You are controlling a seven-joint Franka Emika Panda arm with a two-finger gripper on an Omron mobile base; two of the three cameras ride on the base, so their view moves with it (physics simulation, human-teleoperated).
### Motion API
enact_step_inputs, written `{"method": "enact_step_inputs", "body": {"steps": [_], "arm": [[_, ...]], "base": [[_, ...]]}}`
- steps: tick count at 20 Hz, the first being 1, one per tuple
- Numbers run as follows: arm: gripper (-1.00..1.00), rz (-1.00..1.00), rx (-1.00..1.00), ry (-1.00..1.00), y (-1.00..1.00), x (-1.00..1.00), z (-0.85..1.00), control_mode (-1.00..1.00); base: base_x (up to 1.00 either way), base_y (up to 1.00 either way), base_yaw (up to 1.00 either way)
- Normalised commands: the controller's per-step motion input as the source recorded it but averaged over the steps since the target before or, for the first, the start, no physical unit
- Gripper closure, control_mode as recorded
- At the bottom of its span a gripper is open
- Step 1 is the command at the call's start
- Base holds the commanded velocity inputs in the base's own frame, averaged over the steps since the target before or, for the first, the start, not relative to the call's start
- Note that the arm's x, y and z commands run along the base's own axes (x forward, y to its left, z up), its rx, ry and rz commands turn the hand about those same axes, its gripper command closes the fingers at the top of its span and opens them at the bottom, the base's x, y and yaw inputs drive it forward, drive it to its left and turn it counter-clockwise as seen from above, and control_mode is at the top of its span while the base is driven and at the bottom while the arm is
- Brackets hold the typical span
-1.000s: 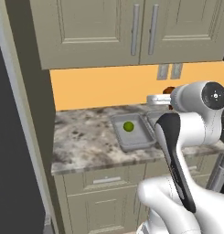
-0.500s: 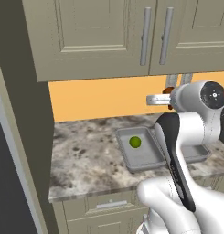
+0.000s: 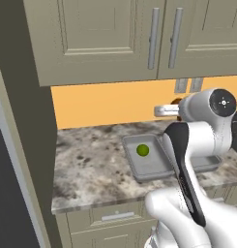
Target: Place one lime and one chicken drumstick in each tupperware on the nearby counter, to pack two identical lunches.
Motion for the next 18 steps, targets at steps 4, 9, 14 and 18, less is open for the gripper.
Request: {"method": "enact_step_inputs", "body": {"steps": [4, 9, 14, 18], "arm": [[1.0, 0.0, 0.0, 0.16, 0.0, 0.0, -0.39, -1.0], [1.0, 0.0, 0.0, 0.16, 0.0, 0.0, -0.44, -1.0], [1.0, 0.0, 0.0, 0.18, 0.0, 0.07, -0.58, -1.0], [1.0, 0.0, 0.0, 0.16, 0.0, 0.09, -0.68, -1.0]], "base": [[0.0, 0.0, 0.0], [0.0, 0.0, 0.0], [0.0, 0.0, 0.0], [0.0, 0.0, 0.0]]}}
